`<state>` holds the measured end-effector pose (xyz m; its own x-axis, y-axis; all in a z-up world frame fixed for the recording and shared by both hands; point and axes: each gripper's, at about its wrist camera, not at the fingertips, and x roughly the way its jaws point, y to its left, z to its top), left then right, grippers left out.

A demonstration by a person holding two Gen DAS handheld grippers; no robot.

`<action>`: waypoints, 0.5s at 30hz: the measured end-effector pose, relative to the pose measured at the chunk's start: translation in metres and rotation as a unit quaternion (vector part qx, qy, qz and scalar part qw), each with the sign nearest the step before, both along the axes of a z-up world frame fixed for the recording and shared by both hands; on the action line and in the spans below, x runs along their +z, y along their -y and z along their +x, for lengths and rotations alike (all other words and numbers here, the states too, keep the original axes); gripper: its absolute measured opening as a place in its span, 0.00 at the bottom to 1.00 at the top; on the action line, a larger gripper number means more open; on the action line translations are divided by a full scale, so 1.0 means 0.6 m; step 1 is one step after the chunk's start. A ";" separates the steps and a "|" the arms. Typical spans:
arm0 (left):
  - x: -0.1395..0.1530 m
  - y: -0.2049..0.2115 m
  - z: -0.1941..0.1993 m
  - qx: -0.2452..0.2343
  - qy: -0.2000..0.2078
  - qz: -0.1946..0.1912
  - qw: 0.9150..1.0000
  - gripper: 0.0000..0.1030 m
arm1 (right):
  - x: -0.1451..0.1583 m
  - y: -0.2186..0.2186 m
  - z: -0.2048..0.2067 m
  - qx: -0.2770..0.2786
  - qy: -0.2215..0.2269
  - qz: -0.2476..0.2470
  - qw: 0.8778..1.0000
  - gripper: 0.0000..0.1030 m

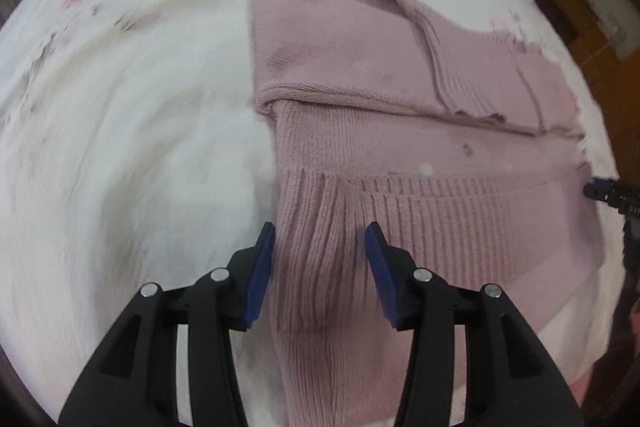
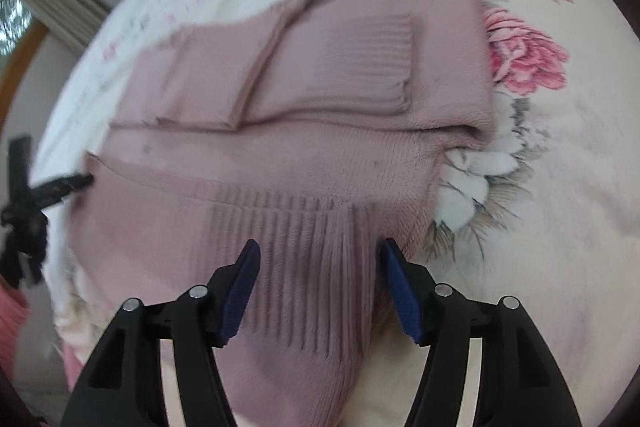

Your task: Fold small clothes

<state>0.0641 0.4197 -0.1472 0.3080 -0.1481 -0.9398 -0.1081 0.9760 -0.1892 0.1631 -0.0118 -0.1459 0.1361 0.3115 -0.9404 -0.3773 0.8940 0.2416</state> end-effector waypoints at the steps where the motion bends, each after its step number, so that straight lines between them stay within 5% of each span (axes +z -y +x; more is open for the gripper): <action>1: -0.003 0.004 0.003 -0.005 0.003 0.008 1.000 0.41 | -0.007 -0.004 0.001 0.004 0.000 -0.005 1.000 0.59; 2: -0.005 0.006 0.004 -0.008 0.005 0.014 1.000 0.32 | -0.012 -0.007 0.002 0.007 0.000 -0.010 1.000 0.57; 5: -0.003 0.014 0.003 -0.015 0.013 0.031 0.999 0.13 | -0.006 -0.011 -0.004 0.023 0.014 -0.005 1.000 0.27; 7: 0.007 0.014 -0.003 -0.018 0.027 0.040 0.999 0.11 | 0.002 -0.015 -0.010 0.030 0.019 0.001 0.999 0.11; 15: 0.052 0.021 -0.047 -0.012 0.078 -0.007 0.997 0.08 | 0.044 0.017 -0.038 0.029 0.014 0.071 0.997 0.10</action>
<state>0.0359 0.4074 -0.1158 0.4467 -0.1695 -0.8785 -0.0520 0.9753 -0.2146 0.1400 -0.0220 -0.1195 0.1404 0.4501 -0.8819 -0.4352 0.8281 0.3533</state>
